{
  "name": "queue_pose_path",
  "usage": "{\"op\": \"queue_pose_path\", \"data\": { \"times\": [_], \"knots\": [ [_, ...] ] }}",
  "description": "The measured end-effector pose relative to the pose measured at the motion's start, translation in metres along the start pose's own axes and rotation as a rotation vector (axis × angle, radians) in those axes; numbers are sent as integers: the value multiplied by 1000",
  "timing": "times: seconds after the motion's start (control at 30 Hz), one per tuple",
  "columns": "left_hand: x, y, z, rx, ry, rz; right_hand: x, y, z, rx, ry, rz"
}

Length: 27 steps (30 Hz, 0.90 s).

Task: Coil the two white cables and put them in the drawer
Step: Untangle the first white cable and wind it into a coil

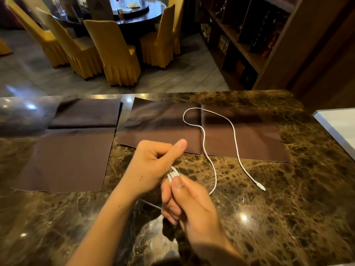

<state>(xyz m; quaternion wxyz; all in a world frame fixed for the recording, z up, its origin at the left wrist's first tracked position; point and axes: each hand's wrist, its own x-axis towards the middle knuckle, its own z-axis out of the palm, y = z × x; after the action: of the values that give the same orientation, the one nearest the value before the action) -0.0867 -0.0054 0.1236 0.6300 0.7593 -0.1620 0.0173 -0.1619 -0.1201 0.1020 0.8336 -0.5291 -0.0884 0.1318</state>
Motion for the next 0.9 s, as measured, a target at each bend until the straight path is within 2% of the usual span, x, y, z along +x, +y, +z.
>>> {"op": "queue_pose_path", "data": {
  "times": [0.17,0.3,0.47,0.57,0.7,0.9],
  "knots": [
    [-12,-9,19,-206,63,-111,6,-18,2,397,-62,2],
    [-22,-12,31,-272,61,-143,10,-31,-5,565,-52,16],
    [-43,-14,43,-165,29,-20,22,-52,-19,607,-14,-31],
    [-58,-16,52,-13,49,-55,34,-59,-29,577,24,-59],
    [-65,-12,45,146,-16,-67,46,-51,-36,450,126,-55],
    [-73,-3,40,253,-103,-125,59,-36,-42,352,200,-70]
  ]
}}
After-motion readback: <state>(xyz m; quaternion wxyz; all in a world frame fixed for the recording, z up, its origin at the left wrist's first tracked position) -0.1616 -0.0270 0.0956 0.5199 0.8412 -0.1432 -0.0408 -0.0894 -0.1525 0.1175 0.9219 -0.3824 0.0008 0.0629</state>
